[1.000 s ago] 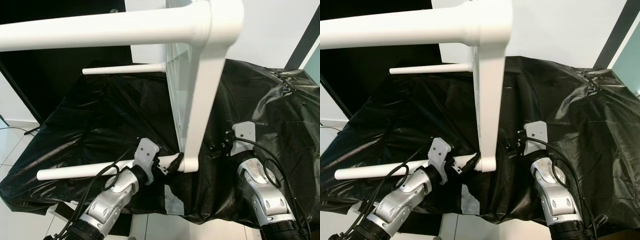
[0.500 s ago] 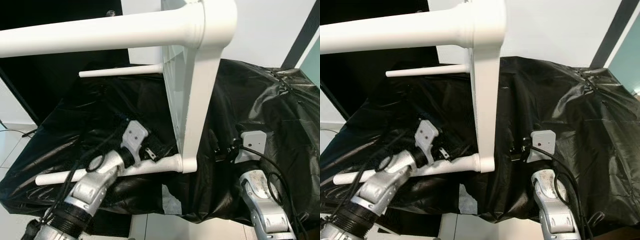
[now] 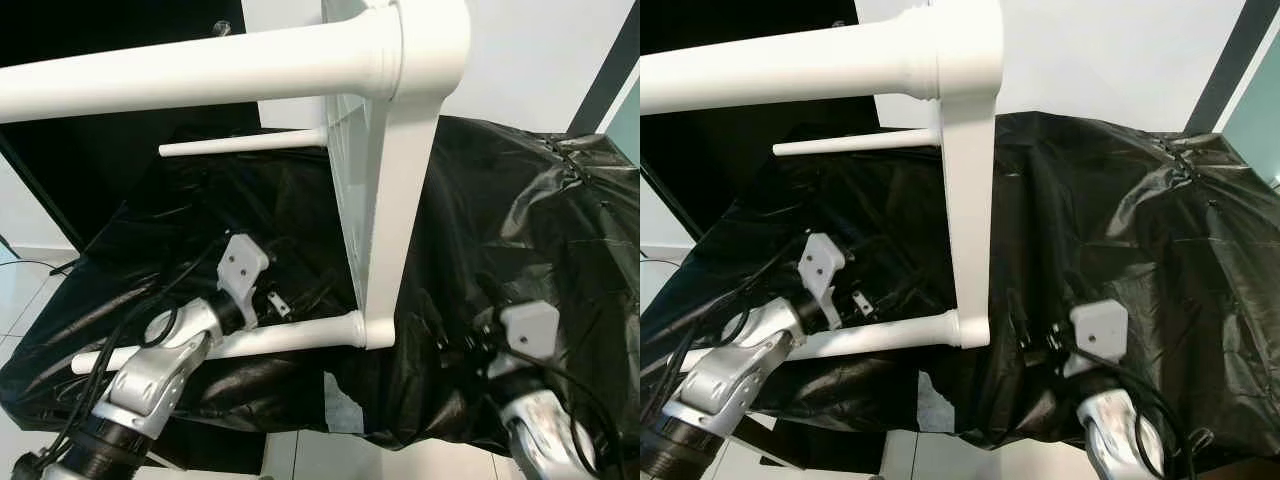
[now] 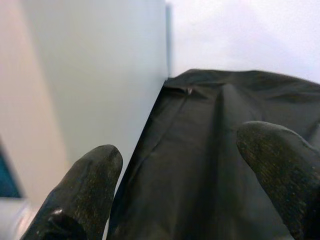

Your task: Building children table

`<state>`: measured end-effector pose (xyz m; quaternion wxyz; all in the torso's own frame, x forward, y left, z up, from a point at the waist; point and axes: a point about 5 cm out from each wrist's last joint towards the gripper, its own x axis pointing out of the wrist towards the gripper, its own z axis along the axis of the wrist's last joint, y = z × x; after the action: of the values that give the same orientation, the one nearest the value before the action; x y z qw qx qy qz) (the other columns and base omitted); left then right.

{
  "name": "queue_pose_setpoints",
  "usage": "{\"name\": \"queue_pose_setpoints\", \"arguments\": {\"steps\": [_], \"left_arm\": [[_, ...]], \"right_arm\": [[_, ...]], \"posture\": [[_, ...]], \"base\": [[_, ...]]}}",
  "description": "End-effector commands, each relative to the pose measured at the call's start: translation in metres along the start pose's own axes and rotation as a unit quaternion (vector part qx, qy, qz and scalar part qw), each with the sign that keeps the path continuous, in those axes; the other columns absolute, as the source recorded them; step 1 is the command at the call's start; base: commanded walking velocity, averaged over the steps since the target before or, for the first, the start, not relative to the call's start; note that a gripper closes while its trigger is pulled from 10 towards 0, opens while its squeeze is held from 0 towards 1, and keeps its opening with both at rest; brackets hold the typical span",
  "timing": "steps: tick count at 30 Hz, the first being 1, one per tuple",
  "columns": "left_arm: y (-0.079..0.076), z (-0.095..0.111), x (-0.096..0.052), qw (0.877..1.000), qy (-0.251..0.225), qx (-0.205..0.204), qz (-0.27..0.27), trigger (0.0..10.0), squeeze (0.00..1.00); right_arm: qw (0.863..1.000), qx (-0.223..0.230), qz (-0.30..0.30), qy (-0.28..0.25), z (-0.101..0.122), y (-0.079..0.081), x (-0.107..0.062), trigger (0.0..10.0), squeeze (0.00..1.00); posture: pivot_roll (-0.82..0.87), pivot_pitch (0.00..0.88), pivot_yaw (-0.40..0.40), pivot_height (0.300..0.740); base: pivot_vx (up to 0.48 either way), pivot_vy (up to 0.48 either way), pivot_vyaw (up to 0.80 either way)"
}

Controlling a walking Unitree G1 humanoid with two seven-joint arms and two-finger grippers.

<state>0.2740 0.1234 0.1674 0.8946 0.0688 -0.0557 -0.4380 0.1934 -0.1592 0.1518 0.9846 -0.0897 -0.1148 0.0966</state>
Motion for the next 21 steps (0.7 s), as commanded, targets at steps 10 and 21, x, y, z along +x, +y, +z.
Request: {"name": "queue_pose_setpoints", "arguments": {"steps": [10,21], "left_arm": [[0.029,0.004,-0.015,0.999,0.012,0.021,0.039,10.0,0.00],[0.051,0.010,-0.036,0.993,0.020,0.034,0.109,10.0,0.00]], "right_arm": [[0.990,0.024,0.140,0.006,0.004,0.016,-0.011,10.0,0.00],[0.992,0.036,0.120,-0.016,0.002,0.027,0.025,10.0,0.00]], "posture": [[-0.03,0.003,0.047,0.740],[0.04,0.000,-0.009,0.740]], "base": [[0.000,0.000,0.00],[0.000,0.000,0.00]]}}
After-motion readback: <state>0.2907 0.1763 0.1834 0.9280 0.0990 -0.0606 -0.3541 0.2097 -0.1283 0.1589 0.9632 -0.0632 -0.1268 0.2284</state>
